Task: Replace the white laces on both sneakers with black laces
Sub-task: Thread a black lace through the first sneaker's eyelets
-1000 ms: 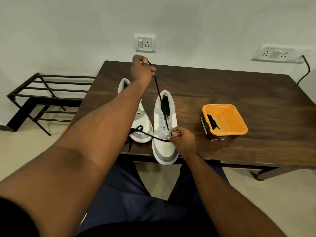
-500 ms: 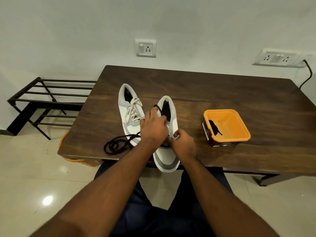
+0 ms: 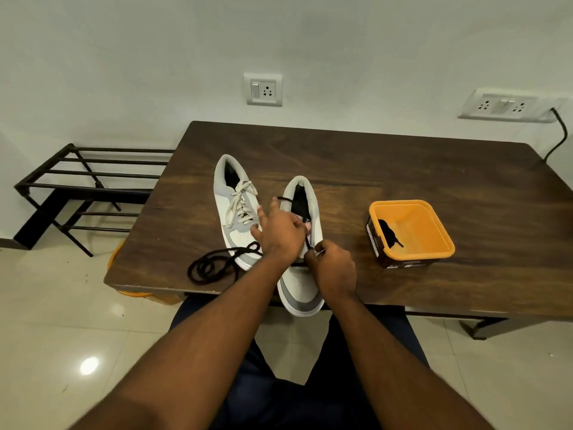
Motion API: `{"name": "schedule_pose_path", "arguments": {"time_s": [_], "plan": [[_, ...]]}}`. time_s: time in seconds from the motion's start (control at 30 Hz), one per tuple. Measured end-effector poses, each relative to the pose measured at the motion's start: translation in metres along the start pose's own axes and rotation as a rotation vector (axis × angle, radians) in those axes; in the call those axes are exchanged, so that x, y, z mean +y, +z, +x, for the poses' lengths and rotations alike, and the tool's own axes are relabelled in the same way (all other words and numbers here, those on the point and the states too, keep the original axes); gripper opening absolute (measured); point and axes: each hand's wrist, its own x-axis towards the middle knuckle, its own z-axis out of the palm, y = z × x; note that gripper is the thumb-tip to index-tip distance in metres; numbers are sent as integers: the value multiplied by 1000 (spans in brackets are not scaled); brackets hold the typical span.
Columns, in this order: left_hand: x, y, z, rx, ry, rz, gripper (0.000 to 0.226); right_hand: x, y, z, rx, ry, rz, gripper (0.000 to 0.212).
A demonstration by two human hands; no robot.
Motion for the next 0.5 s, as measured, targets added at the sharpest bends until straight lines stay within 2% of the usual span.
{"name": "schedule_pose_path", "arguments": {"time_s": [0.07, 0.13, 0.2, 0.23, 0.3, 0.4, 0.5], "plan": [[9, -14, 6, 121, 98, -139, 17, 0, 0, 2, -22, 18, -10, 22], [29, -36, 17, 248, 150, -415, 23, -1, 0, 4, -25, 40, -23, 21], [56, -68, 39, 370, 150, -650, 16, 0, 1, 5, -39, 40, -10, 20], [69, -87, 53, 437, 155, -633, 13, 0, 1, 5, -51, 41, 6, 20], [88, -114, 86, 486, 201, -537, 28, 0, 1, 5, -65, 49, 18, 20], [88, -112, 120, 265, 159, -377, 19, -2, 0, 6, -87, 60, -1, 19], [54, -82, 125, -36, -37, -258, 63, -2, -2, 7, -118, 84, 15, 16]]}}
